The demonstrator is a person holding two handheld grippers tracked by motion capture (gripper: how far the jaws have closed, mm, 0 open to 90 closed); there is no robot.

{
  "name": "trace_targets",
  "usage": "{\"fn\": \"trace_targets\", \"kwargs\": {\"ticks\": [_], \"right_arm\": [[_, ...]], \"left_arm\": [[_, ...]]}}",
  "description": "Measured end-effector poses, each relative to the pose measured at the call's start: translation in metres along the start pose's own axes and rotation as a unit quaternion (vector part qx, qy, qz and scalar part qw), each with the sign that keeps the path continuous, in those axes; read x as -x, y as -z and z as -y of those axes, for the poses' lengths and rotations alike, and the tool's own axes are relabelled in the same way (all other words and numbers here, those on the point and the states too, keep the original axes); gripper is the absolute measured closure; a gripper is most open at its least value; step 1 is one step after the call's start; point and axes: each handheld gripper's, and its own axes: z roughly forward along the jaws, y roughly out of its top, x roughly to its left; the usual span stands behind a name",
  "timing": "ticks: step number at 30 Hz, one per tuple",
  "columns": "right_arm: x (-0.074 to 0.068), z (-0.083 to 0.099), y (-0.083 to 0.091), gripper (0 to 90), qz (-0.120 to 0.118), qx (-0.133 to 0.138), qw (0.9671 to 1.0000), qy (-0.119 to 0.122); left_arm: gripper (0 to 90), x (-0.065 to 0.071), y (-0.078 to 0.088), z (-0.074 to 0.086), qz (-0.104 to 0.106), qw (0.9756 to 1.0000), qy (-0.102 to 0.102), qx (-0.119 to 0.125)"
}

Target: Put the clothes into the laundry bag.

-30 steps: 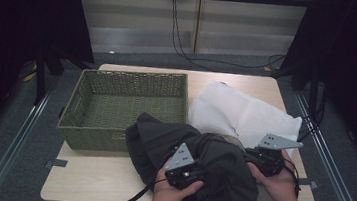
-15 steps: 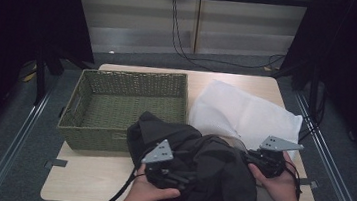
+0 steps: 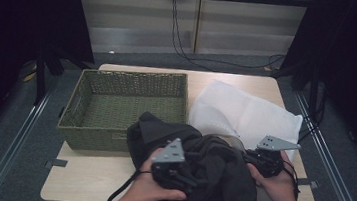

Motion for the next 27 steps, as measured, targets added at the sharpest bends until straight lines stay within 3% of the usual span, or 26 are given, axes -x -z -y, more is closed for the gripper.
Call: {"fn": "trace_targets", "kwargs": {"ticks": [2, 4, 5, 8, 9, 10, 11, 12, 15, 17, 19, 20, 22, 23, 24, 27], "right_arm": [[-0.001, 0.0, 0.001, 89.6, 0.0, 0.0, 1.0, 0.0], [0.0, 0.0, 0.001, 89.6, -0.002, 0.002, 1.0, -0.001], [0.0, 0.001, 0.001, 89.6, -0.003, 0.001, 1.0, -0.001], [-0.002, 0.0, -0.001, 89.7, -0.007, -0.001, 1.0, -0.003], [-0.003, 0.0, -0.001, 89.7, -0.008, -0.002, 1.0, -0.002], [-0.006, -0.001, -0.003, 89.8, -0.012, -0.001, 0.9999, -0.001], [-0.006, -0.002, -0.003, 89.8, -0.013, 0.0, 0.9999, 0.0], [-0.006, -0.002, -0.003, 89.8, -0.013, 0.0, 0.9999, 0.0], [-0.011, -0.006, -0.004, 90.0, -0.017, 0.008, 0.9998, -0.006], [-0.013, -0.007, -0.003, 90.0, -0.02, 0.011, 0.9997, -0.006], [-0.019, -0.013, 0.004, 90.0, -0.028, 0.031, 0.9991, -0.003], [-0.019, -0.013, 0.004, 90.0, -0.028, 0.031, 0.9991, -0.003], [-0.028, -0.02, 0.012, 90.0, -0.026, 0.049, 0.9984, 0.014], [-0.032, -0.024, 0.017, 90.0, -0.022, 0.058, 0.9979, 0.017], [-0.035, -0.028, 0.022, 90.0, -0.024, 0.071, 0.9971, 0.016], [-0.043, -0.04, 0.041, 90.0, -0.032, 0.097, 0.9945, 0.023]], "left_arm": [[16.6, -0.004, -0.028, 0.012, -0.007, 0.9997, 0.005, -0.023], [14.4, -0.006, -0.048, 0.024, -0.002, 0.9991, 0.034, -0.027], [11.7, -0.006, -0.056, 0.028, -0.015, 0.9985, 0.037, -0.037], [7.9, -0.001, -0.068, 0.033, -0.038, 0.9973, 0.02, -0.06], [10.0, 0.002, -0.07, 0.033, -0.047, 0.9959, 0.008, -0.076], [27.5, 0.005, -0.072, 0.033, -0.066, 0.9939, -0.016, -0.087], [35.7, 0.007, -0.073, 0.033, -0.081, 0.9912, -0.029, -0.101], [35.7, 0.007, -0.073, 0.032, -0.086, 0.9905, -0.03, -0.103], [70.2, 0.004, -0.071, 0.03, -0.09, 0.993, 0.006, -0.076], [72.6, 0.001, -0.072, 0.03, -0.089, 0.9944, 0.032, -0.048], [75.4, 0.003, -0.07, 0.026, -0.096, 0.9945, 0.036, -0.023], [75.4, 0.001, -0.068, 0.023, -0.091, 0.9946, 0.048, -0.006], [75.8, -0.002, -0.064, 0.015, -0.087, 0.9922, 0.082, 0.036], [75.9, -0.004, -0.062, 0.011, -0.094, 0.9905, 0.088, 0.048], [75.9, -0.005, -0.062, 0.008, -0.093, 0.9883, 0.097, 0.071], [75.6, -0.005, -0.062, 0.0, -0.127, 0.9794, 0.114, 0.108]]}}
